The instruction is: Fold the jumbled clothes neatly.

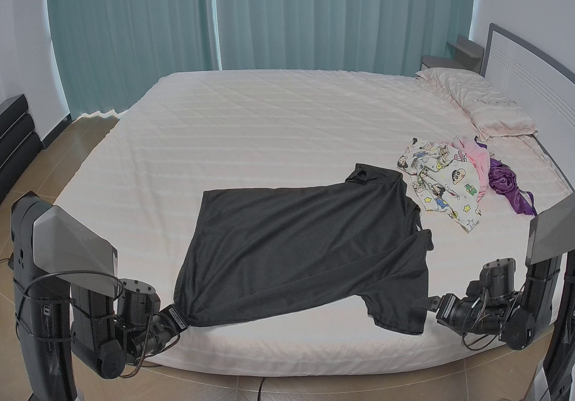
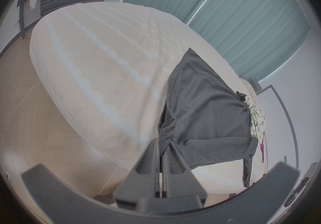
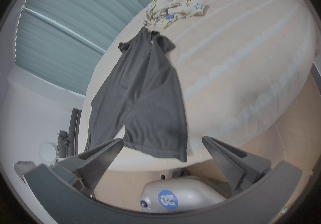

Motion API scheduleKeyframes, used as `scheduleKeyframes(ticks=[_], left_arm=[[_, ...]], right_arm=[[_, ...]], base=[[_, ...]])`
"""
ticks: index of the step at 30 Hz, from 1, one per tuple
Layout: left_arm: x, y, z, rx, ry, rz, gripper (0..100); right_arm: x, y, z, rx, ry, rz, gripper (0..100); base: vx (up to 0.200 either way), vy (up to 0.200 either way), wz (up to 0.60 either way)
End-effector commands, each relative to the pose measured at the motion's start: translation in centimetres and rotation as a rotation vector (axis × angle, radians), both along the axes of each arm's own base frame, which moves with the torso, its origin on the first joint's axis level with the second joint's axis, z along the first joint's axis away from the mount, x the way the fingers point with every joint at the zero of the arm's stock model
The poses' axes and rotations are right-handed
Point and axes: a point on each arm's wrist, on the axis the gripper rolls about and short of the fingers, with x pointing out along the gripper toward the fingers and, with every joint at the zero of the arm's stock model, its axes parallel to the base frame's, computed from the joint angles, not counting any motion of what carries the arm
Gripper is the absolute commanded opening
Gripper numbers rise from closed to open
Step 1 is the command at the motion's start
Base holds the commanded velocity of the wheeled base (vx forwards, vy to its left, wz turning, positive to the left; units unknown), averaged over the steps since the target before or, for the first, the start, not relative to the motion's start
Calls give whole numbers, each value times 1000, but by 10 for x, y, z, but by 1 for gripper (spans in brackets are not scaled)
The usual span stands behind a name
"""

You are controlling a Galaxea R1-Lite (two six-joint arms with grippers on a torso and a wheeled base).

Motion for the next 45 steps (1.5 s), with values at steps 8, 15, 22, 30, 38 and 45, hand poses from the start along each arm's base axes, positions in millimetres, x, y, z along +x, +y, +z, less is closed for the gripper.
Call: scheduleKeyframes(ticks=[8, 15, 22, 30, 38, 45], left_arm=[[-1, 0, -1, -2, 5, -2, 0], [-1, 0, 0, -3, 3, -2, 0], [0, 0, 0, -4, 0, -1, 0], [0, 0, 0, -4, -1, -1, 0], [0, 0, 0, -4, -1, -1, 0], [0, 0, 0, -4, -1, -1, 0]], right_arm=[[-16, 15, -19, -41, 92, 47, 100], [-10, 19, -20, -37, 68, 59, 100], [-1, 23, -26, -57, 51, 45, 100], [0, 31, -28, -66, 48, 69, 100], [-6, 27, -30, -100, 67, 40, 0], [-23, 13, -15, -100, 83, 12, 0]], base=[[0, 0, 0], [0, 0, 0], [0, 0, 0], [0, 0, 0], [0, 0, 0], [0, 0, 0]])
